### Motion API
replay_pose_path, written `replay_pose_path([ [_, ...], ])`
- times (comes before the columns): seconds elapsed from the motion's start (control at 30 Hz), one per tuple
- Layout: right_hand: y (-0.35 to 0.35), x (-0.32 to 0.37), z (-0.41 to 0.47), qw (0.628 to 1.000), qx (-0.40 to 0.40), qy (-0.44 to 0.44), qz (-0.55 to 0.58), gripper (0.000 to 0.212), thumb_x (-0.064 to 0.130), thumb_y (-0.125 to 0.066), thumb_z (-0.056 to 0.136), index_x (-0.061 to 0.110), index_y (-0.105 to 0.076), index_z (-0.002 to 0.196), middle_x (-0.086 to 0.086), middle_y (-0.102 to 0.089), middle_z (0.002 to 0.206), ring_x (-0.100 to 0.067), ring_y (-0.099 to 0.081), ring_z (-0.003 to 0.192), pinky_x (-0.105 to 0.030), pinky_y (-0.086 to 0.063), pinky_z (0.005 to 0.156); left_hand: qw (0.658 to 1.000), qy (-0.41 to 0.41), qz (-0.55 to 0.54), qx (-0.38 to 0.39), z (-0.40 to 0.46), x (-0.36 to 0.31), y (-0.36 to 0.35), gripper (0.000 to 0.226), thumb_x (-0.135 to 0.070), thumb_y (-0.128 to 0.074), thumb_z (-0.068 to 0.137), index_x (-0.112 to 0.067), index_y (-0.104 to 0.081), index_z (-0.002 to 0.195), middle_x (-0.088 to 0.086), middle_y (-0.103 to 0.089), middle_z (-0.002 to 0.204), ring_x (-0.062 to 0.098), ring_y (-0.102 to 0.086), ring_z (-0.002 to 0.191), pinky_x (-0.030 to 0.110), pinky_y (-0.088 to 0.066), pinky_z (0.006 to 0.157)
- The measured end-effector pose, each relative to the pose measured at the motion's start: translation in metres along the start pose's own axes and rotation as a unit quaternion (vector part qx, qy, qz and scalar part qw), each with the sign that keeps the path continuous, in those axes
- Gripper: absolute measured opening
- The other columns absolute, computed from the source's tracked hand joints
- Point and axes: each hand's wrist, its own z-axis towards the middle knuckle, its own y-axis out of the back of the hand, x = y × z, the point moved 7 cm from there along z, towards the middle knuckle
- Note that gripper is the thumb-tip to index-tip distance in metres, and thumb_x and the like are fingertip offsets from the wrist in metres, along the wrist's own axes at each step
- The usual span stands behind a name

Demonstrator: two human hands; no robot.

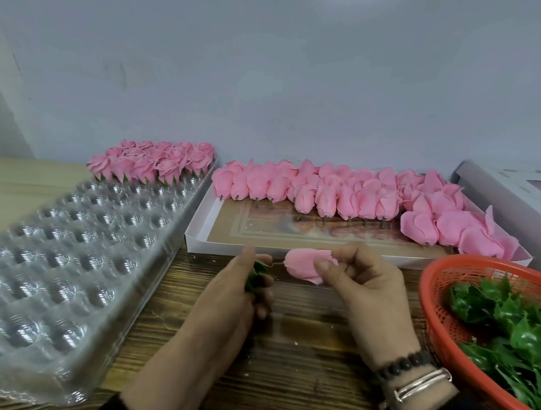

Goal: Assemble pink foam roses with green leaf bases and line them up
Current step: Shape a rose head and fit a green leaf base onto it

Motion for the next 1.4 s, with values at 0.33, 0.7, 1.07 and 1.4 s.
replay_pose_path([
  [0.33,-0.012,0.012,-0.007,0.998,0.032,0.039,-0.033,0.015,-0.006,-0.07,0.072,0.008,-0.068,0.077,-0.001,-0.066,0.064,-0.008,-0.061,0.062,-0.018,-0.05,0.062,0.983,0.031,-0.174,0.042,0.003,0.001,-0.006,0.035,-0.01,-0.029,0.098,0.005,-0.053,0.117,0.023,-0.069,0.098,0.026,-0.069,0.079,0.033,-0.059,0.067],
  [0.7,-0.009,0.016,-0.009,0.991,0.004,0.087,-0.1,0.032,0.0,-0.074,0.072,0.031,-0.066,0.068,0.005,-0.066,0.073,-0.021,-0.062,0.073,-0.033,-0.051,0.071,0.976,0.023,-0.214,0.02,0.004,0.003,-0.006,0.035,-0.017,-0.033,0.099,0.007,-0.058,0.103,0.023,-0.07,0.09,0.027,-0.071,0.076,0.033,-0.059,0.066],
  [1.07,-0.023,0.022,-0.015,0.971,0.043,0.132,-0.192,0.029,0.0,-0.073,0.073,0.028,-0.066,0.075,0.012,-0.059,0.076,-0.004,-0.058,0.077,-0.009,-0.043,0.069,0.968,0.047,-0.226,0.1,-0.001,0.007,-0.021,0.046,-0.021,-0.049,0.077,0.01,-0.055,0.111,0.03,-0.065,0.103,0.033,-0.068,0.091,0.032,-0.058,0.069],
  [1.4,-0.017,0.034,-0.018,0.97,0.002,0.181,-0.159,0.023,0.011,-0.069,0.072,0.032,-0.062,0.076,0.006,-0.058,0.076,-0.006,-0.057,0.073,-0.018,-0.047,0.067,0.962,0.042,-0.264,0.056,0.001,0.006,-0.014,0.047,-0.03,-0.027,0.1,0.007,-0.054,0.112,0.028,-0.067,0.102,0.032,-0.069,0.089,0.035,-0.059,0.067],
])
